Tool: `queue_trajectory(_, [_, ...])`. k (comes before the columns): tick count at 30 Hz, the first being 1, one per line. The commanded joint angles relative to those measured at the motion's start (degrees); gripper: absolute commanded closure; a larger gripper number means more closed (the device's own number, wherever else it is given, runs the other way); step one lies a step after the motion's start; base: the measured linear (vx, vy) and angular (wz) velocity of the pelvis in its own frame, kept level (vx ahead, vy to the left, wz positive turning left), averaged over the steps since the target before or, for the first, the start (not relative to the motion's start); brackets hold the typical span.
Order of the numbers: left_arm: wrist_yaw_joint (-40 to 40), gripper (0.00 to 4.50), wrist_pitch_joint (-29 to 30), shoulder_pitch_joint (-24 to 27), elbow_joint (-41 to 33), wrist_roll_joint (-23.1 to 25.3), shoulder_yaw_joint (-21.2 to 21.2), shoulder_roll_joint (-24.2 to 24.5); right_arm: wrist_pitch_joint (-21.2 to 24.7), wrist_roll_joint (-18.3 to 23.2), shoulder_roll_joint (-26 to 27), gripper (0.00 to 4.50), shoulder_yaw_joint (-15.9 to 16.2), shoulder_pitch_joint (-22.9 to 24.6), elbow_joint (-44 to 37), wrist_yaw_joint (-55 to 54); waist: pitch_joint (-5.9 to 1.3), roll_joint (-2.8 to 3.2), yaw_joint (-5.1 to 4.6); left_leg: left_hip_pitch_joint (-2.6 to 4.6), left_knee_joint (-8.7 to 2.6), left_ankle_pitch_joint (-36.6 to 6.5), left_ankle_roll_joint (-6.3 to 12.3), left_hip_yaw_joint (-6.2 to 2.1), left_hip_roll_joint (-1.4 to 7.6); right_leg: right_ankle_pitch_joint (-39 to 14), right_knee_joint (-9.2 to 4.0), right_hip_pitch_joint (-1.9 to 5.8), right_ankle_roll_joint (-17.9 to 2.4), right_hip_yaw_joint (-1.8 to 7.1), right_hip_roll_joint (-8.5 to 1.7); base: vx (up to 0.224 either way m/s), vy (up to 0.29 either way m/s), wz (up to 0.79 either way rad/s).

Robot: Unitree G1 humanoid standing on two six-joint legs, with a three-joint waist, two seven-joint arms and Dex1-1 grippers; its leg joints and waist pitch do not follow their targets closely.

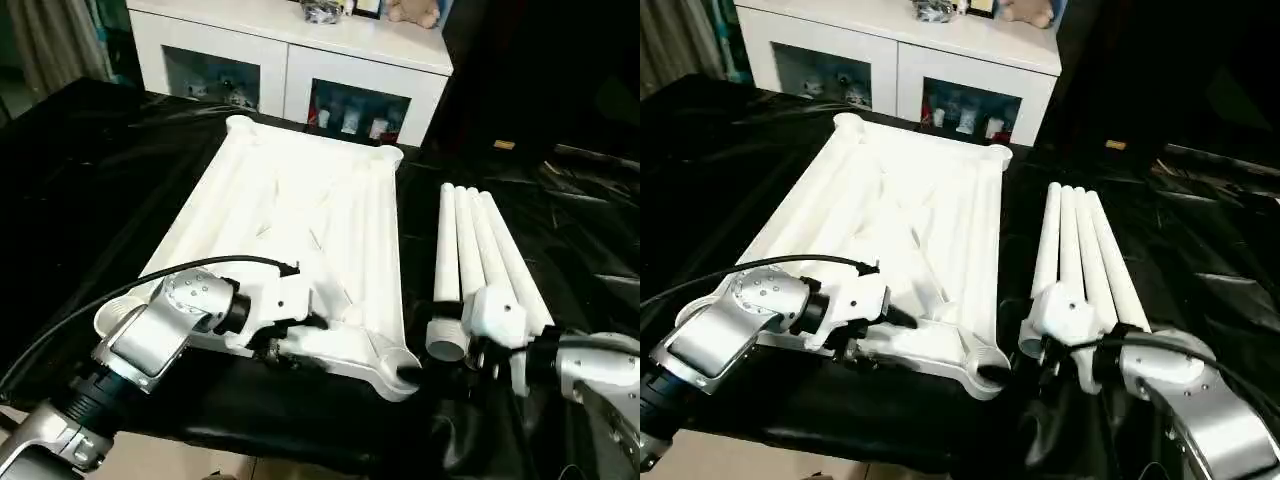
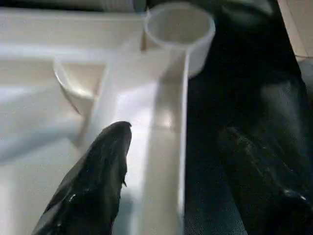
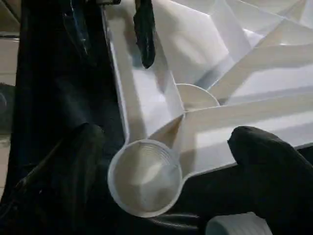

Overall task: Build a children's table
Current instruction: Move table base

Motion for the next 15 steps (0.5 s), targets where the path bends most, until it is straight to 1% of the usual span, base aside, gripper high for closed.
queue_trajectory(1, [-1.1, 1.65, 2.8, -0.6, -1.9, 0.6, -1.4, 0.6, 0.6, 0.8, -0.6, 0.0, -0.3, 0.8, -1.2, 0.3, -2.75, 0.9, 0.09, -0.11, -3.76, -6.0, 2.58, -1.11, 3.21, -10.3, -5.06, 2.5, -4.6, 4.5, -6.98, 0.0, 0.0, 0.0])
queue_trajectory(2, [-1.1, 1.74, 2.8, -0.6, -1.9, 0.6, -1.4, 0.6, 0.6, 0.8, -0.6, 0.0, -0.3, 0.8, -1.2, 0.3, -2.67, 0.9, 0.13, -0.1, -3.8, -6.2, 2.61, -1.13, 3.25, -10.6, -5.14, 2.47, -4.8, 4.49, -6.97, 0.0, 0.0, 0.0])
queue_trajectory(3, [-1.1, 1.83, 3.8, -0.6, -2.3, 1.1, -1.9, 0.9, 0.6, 1.1, -0.5, 0.0, 0.1, 1.3, -1.5, 0.5, -2.69, 0.78, 0.1, -0.13, -3.76, -6.2, 2.6, -1.08, 3.26, -10.6, -5.14, 2.5, -4.9, 4.52, -7.01, 0.0, 0.0, 0.0])
queue_trajectory(4, [-1.0, 1.91, 4.0, -0.6, -2.3, 1.4, -2.1, 0.9, 0.6, 1.1, -0.4, 0.0, 0.2, 1.4, -1.6, 0.5, -2.54, 0.82, 0.15, -0.11, -3.8, -6.6, 2.75, -1.09, 3.24, -11.5, -5.3, 2.37, -4.7, 4.49, -6.99, 0.0, 0.0, 0.0])
queue_trajectory(6, [-0.5, 2.07, 4.1, -0.8, -2.1, 2.2, -2.5, 0.8, 0.6, 1.0, -0.2, 0.0, 0.4, 1.6, -1.8, 0.4, -2.59, 0.91, 0.16, -0.1, -3.81, -6.7, 2.7, -1.14, 3.24, -12.1, -5.32, 2.44, -4.6, 4.45, -7.0, 0.0, 0.0, 0.0])
queue_trajectory(7, [0.5, 2.24, 4.0, -1.2, -1.2, 3.4, -2.8, 0.5, 0.7, 0.9, -0.1, 0.0, 0.5, 1.7, -2.0, 0.2, -2.58, 0.85, 0.12, -0.17, -3.82, -6.6, 2.69, -1.17, 3.25, -12.1, -5.37, 2.45, -4.4, 4.46, -6.96, 0.0, 0.0, 0.0])
queue_trajectory(8, [0.5, 2.24, 4.0, -1.2, -1.2, 3.4, -2.8, 0.5, 0.7, 0.9, -0.1, 0.0, 0.5, 1.7, -2.0, 0.2, -2.58, 0.81, 0.11, -0.18, -3.81, -6.6, 2.73, -1.15, 3.23, -12.1, -5.4, 2.45, -4.2, 4.46, -6.95, 0.0, 0.0, 0.0])
queue_trajectory(10, [1.5, 2.37, 4.3, -1.5, -0.4, 4.0, -2.6, -0.1, 0.8, 1.0, 0.0, 0.0, 0.6, 1.7, -2.1, 0.0, -2.62, 0.82, 0.15, -0.19, -3.79, -6.3, 2.72, -1.18, 3.23, -11.7, -5.31, 2.51, -4.3, 4.45, -6.97, 0.0, 0.0, 0.0])
queue_trajectory(11, [2.1, 2.58, 4.6, -1.6, -0.3, 4.3, -2.6, -0.4, 0.9, 1.0, 0.0, 0.0, 0.6, 1.8, -2.2, 0.0, -2.65, 0.84, 0.15, -0.14, -3.81, -6.3, 2.75, -1.18, 3.26, -11.7, -5.33, 2.49, -4.4, 4.43, -6.97, 0.0, 0.0, 0.0])
queue_trajectory(14, [3.7, 2.68, 4.9, -1.9, 0.2, 4.8, -2.4, -1.1, 0.9, 0.9, 0.3, 0.0, 1.0, 1.8, -2.3, -0.4, -2.75, 0.8, 0.15, -0.2, -3.71, -5.9, 2.87, -1.17, 3.23, -10.3, -5.2, 2.52, -4.7, 4.47, -6.95, 0.0, 0.0, 0.0])
queue_trajectory(15, [3.7, 2.83, 4.9, -1.9, 0.2, 4.8, -2.4, -1.1, 0.9, 0.9, 0.3, 0.0, 1.0, 1.8, -2.3, -0.4, -2.71, 0.84, 0.15, -0.19, -3.72, -6.0, 2.88, -1.16, 3.21, -10.4, -5.22, 2.51, -4.8, 4.45, -6.96, 0.0, 0.0, 0.0])
